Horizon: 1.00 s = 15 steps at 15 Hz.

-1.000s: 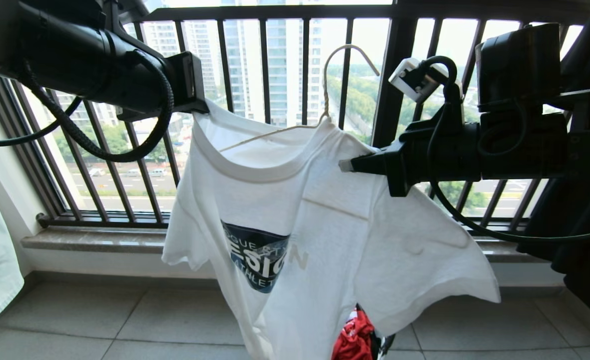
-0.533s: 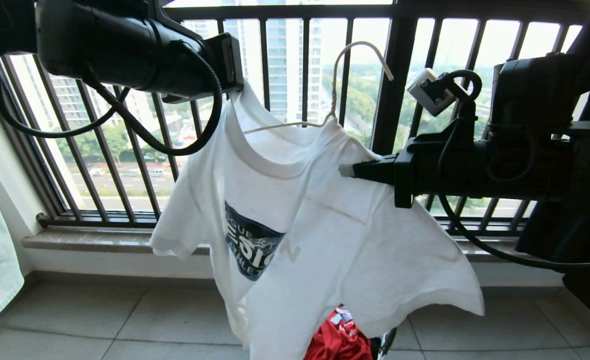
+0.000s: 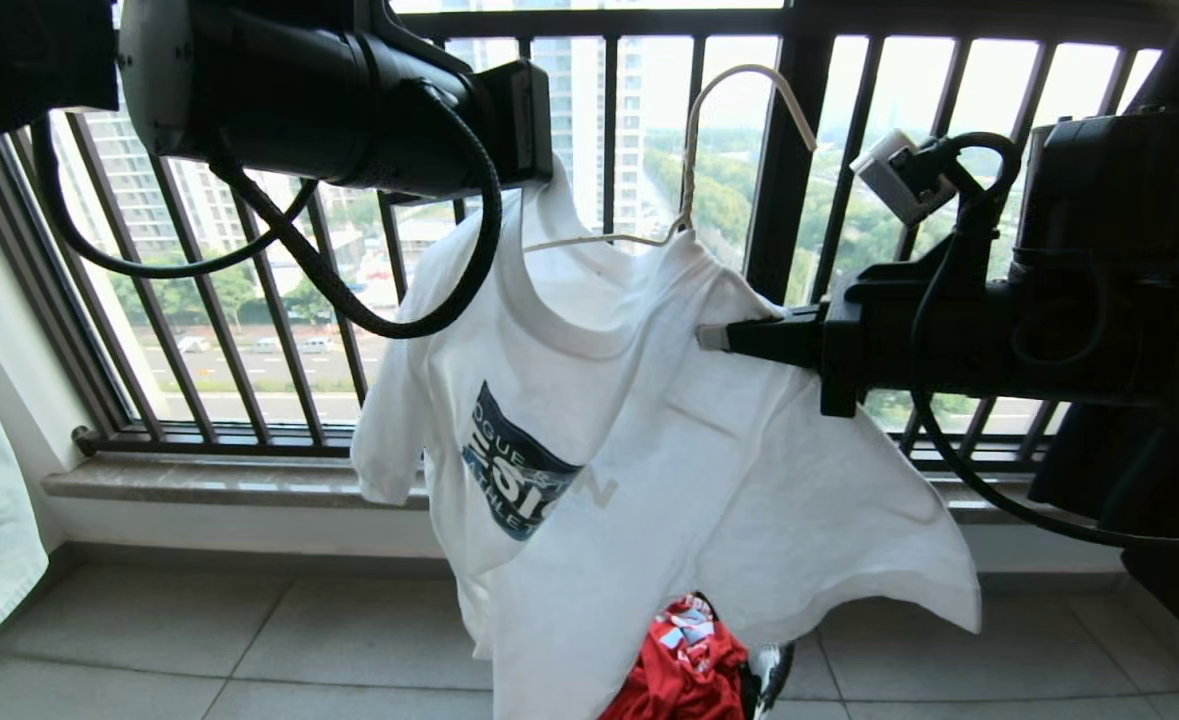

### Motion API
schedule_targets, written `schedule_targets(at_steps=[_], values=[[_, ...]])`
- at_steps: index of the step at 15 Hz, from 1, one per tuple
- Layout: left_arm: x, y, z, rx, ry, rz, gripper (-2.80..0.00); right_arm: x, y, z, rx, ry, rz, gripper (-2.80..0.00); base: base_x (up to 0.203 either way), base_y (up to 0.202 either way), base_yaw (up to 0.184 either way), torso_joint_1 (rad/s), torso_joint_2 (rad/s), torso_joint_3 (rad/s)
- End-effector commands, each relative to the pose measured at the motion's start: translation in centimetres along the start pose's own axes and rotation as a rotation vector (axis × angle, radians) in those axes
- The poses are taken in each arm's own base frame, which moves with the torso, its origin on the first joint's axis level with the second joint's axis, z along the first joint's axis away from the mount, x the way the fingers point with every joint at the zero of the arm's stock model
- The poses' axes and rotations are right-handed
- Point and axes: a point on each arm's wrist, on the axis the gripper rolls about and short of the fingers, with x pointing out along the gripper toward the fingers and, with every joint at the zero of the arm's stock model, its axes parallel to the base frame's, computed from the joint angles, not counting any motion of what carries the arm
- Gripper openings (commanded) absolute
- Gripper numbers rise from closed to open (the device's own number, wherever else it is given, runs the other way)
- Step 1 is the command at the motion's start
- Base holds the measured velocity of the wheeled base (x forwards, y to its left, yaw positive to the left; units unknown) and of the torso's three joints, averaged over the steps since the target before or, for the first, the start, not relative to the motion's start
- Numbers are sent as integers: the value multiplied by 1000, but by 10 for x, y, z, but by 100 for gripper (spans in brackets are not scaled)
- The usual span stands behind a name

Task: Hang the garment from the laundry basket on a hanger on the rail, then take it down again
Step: Hang the clothes on the clothes rack

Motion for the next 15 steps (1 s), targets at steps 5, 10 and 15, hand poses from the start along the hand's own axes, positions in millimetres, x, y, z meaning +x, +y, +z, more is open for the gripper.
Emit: schedule_targets(at_steps=[5, 10, 15], values=[[-9, -25, 0, 5, -20, -89, -280, -6, 6, 14, 99, -97, 67, -280, 0, 0, 0, 0, 0, 0], [-13, -39, 3, 1, -65, -146, -280, 1, 10, 12, 132, -86, 135, -280, 0, 0, 0, 0, 0, 0], [-31, -47, 16, -58, -146, -205, -280, 14, 12, 4, 146, -58, 160, -280, 0, 0, 0, 0, 0, 0]])
